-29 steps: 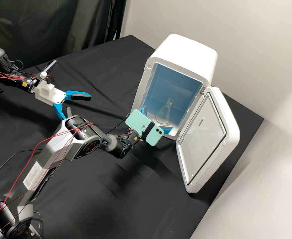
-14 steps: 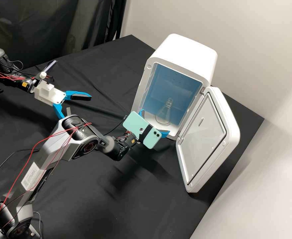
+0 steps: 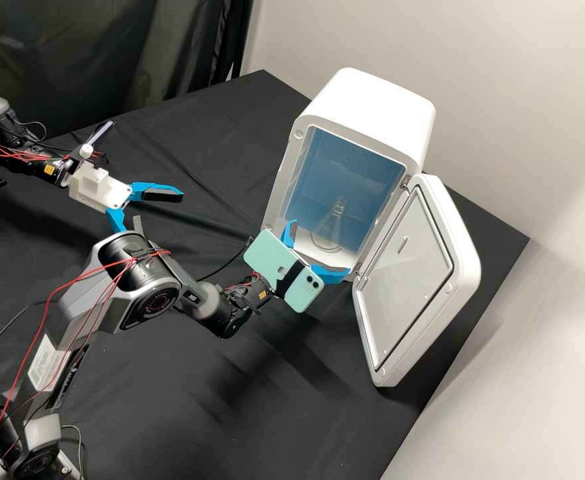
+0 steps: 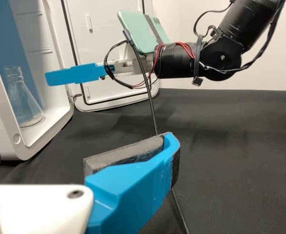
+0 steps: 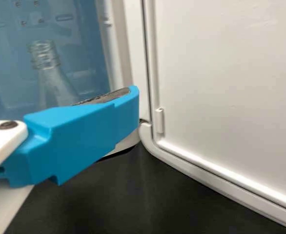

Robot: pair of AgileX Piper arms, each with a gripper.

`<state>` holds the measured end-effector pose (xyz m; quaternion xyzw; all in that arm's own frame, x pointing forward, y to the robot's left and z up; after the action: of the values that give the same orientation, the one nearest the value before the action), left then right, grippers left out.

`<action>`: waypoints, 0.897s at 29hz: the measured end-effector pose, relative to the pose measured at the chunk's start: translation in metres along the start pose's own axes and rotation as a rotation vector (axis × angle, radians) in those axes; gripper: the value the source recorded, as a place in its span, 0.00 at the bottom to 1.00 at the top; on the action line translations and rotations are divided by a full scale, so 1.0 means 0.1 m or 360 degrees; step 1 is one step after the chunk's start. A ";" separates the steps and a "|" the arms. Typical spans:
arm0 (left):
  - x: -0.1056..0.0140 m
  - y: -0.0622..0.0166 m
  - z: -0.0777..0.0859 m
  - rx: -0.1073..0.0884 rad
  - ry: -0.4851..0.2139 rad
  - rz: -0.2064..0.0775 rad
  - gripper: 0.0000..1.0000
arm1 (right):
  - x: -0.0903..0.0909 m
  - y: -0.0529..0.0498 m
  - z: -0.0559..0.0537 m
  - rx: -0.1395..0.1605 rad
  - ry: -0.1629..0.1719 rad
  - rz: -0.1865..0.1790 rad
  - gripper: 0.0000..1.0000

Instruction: Take the flask out of the incubator

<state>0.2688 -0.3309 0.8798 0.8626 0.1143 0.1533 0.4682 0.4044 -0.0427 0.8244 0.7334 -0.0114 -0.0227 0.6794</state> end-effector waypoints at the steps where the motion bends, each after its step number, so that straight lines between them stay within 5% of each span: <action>1: 0.00 0.000 0.00 0.0000 0.0000 0.0000 1.00 | 0.00 0.01 0.00 0.0010 -0.0008 0.0011 1.00; 26: 0.00 0.000 0.00 0.0000 0.0000 0.0000 1.00 | 0.03 0.01 -0.03 0.0011 0.0011 0.0022 1.00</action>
<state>0.2688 -0.3309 0.8798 0.8626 0.1143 0.1533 0.4682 0.4073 -0.0395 0.8261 0.7357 -0.0142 -0.0153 0.6770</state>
